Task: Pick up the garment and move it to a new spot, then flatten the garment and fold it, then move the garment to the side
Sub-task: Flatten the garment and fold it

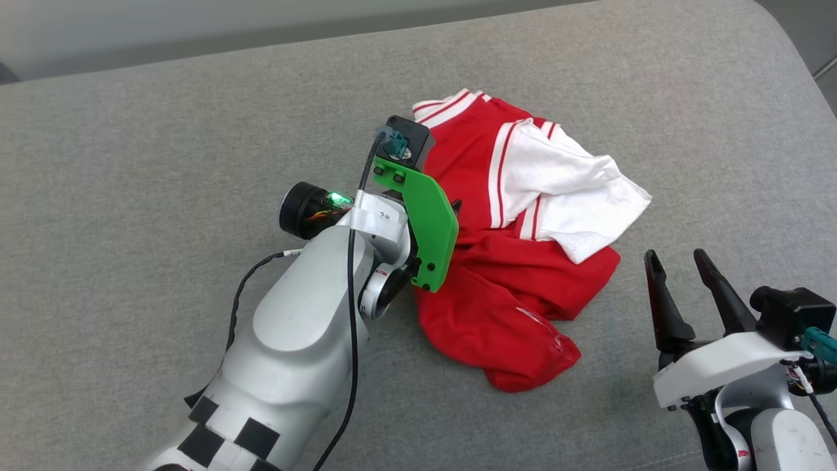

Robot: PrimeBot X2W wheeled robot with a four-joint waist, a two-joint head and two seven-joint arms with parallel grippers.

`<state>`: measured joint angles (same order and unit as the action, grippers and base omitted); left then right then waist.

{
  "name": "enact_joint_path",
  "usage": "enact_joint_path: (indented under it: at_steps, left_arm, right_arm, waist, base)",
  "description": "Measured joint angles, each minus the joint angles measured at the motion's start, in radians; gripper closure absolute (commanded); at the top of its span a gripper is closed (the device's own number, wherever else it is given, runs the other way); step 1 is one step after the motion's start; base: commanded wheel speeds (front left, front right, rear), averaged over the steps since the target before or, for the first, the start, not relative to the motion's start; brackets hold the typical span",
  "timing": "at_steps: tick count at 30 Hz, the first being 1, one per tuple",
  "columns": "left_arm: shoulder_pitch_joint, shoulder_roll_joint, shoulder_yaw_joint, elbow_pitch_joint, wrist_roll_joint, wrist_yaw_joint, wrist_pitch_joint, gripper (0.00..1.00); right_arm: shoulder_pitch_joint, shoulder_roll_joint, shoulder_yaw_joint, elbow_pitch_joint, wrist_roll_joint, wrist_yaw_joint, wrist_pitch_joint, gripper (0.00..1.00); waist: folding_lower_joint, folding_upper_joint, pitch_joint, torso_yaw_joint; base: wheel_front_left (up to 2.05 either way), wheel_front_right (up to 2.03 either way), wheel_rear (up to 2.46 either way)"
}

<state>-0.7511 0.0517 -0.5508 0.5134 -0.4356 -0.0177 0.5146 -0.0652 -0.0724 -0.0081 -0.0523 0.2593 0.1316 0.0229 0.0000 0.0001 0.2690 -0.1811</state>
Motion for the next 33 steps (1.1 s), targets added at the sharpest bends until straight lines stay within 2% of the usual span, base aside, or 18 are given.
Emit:
enact_joint_path:
  at_steps: [10, 12, 21, 26, 33]
  left_arm:
    - [-0.068, 0.0, -0.053, 0.153, -0.03, 0.035, -0.07, 0.0]
    - [-0.073, 0.0, -0.056, 0.178, -0.034, 0.03, -0.081, 1.0]
    - [-0.073, -0.001, -0.039, 0.186, -0.124, 0.023, -0.236, 1.0]
    - [-0.053, -0.001, -0.006, 0.152, -0.18, 0.022, -0.298, 1.0]
    - [0.079, 0.03, 0.037, 0.105, -0.231, 0.023, -0.35, 1.0]
  right_arm:
    - [-0.017, 0.008, 0.016, 0.045, -0.003, 0.0, -0.028, 0.0]
    - [-0.021, 0.009, 0.016, 0.048, -0.003, 0.0, -0.032, 0.0]
    - [-0.021, 0.012, 0.002, 0.079, -0.013, 0.0, -0.036, 0.0]
    - [-0.018, 0.011, -0.006, 0.082, -0.021, 0.0, -0.021, 0.0]
    - [-0.01, 0.008, -0.011, 0.086, -0.028, 0.0, 0.005, 0.0]
  waist:
    - [0.0, 0.0, 0.063, -0.062]
    - [0.0, 0.0, 0.07, -0.067]
    - [0.0, 0.0, 0.046, -0.036]
    - [0.0, 0.0, 0.011, 0.012]
    - [0.0, 0.0, -0.043, 0.095]
  base:
    - [0.0, 0.0, 0.0]
    - [0.0, 0.0, 0.0]
    - [0.0, 0.0, 0.0]
    - [0.0, 0.0, 0.0]
    - [0.0, 0.0, 0.0]
